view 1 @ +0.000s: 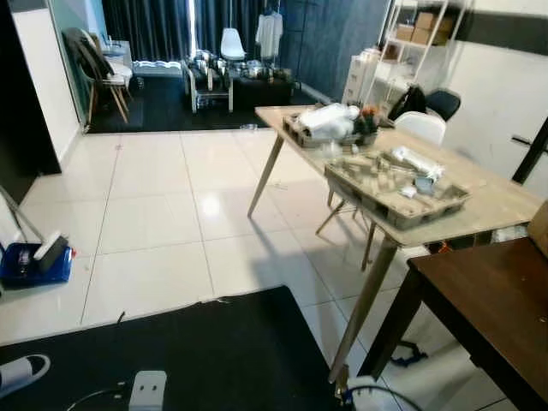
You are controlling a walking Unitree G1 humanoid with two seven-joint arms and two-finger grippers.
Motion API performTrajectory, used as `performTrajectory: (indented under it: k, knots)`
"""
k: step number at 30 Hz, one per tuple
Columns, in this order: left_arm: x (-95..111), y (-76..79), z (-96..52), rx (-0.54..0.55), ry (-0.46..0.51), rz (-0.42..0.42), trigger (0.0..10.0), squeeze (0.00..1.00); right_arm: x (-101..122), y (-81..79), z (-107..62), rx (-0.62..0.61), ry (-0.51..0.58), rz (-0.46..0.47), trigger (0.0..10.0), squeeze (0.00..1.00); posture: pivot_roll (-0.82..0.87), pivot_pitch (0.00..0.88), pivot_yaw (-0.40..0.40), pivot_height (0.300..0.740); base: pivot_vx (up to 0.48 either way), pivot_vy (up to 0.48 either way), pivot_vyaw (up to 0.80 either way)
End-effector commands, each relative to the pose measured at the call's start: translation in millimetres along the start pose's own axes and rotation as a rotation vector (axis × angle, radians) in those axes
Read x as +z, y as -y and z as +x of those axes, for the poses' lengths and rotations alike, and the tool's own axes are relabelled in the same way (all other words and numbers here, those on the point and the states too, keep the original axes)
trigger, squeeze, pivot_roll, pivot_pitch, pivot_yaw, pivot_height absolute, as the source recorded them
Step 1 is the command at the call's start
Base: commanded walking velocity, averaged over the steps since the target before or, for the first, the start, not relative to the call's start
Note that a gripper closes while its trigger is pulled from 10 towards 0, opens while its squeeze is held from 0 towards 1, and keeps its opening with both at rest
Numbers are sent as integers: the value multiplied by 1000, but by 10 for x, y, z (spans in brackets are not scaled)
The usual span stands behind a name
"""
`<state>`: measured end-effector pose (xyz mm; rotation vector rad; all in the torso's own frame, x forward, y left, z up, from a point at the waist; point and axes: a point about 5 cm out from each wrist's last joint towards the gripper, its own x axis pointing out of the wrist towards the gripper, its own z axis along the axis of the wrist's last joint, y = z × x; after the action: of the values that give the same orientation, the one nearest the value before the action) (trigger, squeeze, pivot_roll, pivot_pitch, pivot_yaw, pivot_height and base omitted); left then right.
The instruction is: Picking trash to rubbish bin
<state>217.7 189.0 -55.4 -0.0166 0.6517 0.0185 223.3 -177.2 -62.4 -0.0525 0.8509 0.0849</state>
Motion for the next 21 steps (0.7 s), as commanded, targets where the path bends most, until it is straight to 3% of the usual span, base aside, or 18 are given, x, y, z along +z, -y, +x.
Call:
performTrajectory:
  k: [1, 21]
  knots:
    - [-46, -26, -15, 5, -21, -3, 10000, 0, -68, -41, -6, 8, -20, 5, 10000, 0, 69, 48, -66, 740, 281, 0, 0]
    - [-34, -31, -9, 6, -22, -1, 10000, 0, -91, -57, -8, 15, -31, -9, 10000, 0, 71, 48, -64, 740, 268, 0, 0]
